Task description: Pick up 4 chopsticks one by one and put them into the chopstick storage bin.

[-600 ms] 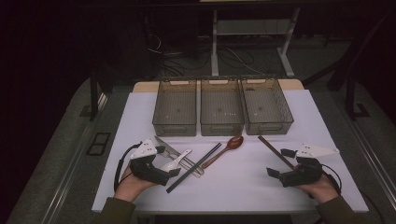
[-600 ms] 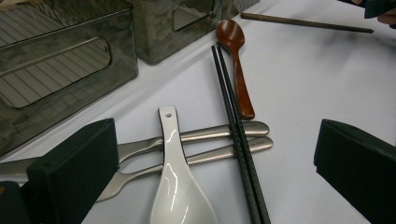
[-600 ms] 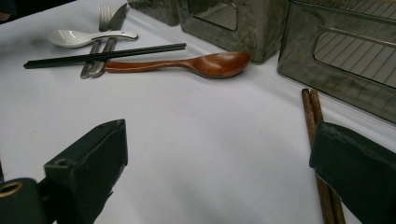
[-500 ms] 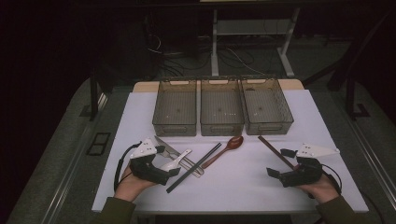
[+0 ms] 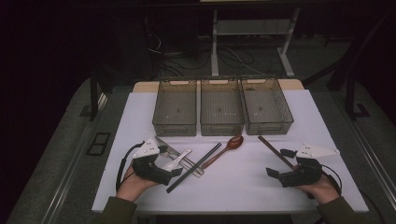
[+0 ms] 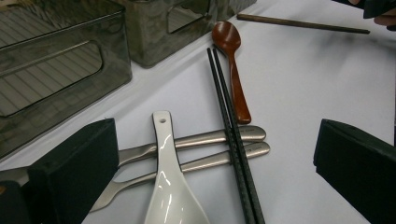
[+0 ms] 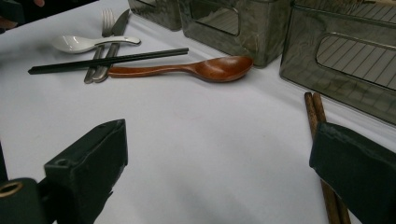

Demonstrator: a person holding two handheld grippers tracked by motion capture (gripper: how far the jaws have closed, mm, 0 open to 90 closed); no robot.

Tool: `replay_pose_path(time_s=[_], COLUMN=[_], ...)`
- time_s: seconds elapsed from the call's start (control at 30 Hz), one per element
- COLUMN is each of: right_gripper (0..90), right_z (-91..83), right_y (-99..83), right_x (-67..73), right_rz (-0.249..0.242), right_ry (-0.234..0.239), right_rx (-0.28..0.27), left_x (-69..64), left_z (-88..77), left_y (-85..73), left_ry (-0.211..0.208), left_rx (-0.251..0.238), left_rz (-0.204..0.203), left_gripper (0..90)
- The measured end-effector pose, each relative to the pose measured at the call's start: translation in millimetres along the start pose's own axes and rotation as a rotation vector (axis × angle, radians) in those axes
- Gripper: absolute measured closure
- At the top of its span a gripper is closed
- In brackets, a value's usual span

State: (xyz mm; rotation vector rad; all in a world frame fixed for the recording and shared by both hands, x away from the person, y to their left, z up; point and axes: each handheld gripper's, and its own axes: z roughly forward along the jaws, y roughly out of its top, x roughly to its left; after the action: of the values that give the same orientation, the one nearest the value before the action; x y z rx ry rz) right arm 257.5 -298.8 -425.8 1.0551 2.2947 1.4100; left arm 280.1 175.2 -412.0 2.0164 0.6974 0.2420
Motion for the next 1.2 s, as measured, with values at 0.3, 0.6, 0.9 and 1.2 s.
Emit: replay_pose_path(time_s=[0.3,0.6,0.9,1.2], right_gripper=[3.8,3.8,3.8,3.8], right_z=[-0.1,-0.2,0.2,0.5], right_y=[-0.8,-0.8,-0.7,-0.5], right_x=[-0.1,-0.6,-0.1,-0.5], right_rz=[0.007,0.007,0.007,0.005], right_ry=[-0.001,0.003,0.012,0.008], right_rx=[0.0,-0.005,-0.003,-0.003], left_x=[-2.2,-4.5,-5.6,-7.5], left_z=[6.5,16.0,25.2,37.9], left_y=[5.3,11.4,16.1,24.4], left_ry=[-0.002,-0.012,-0.018,-0.017], left_rx=[-0.001,0.0,0.005,0.006], left_rz=[0.0,0.003,0.008,0.013], left_gripper=[0.2,2.3,6.3,15.2])
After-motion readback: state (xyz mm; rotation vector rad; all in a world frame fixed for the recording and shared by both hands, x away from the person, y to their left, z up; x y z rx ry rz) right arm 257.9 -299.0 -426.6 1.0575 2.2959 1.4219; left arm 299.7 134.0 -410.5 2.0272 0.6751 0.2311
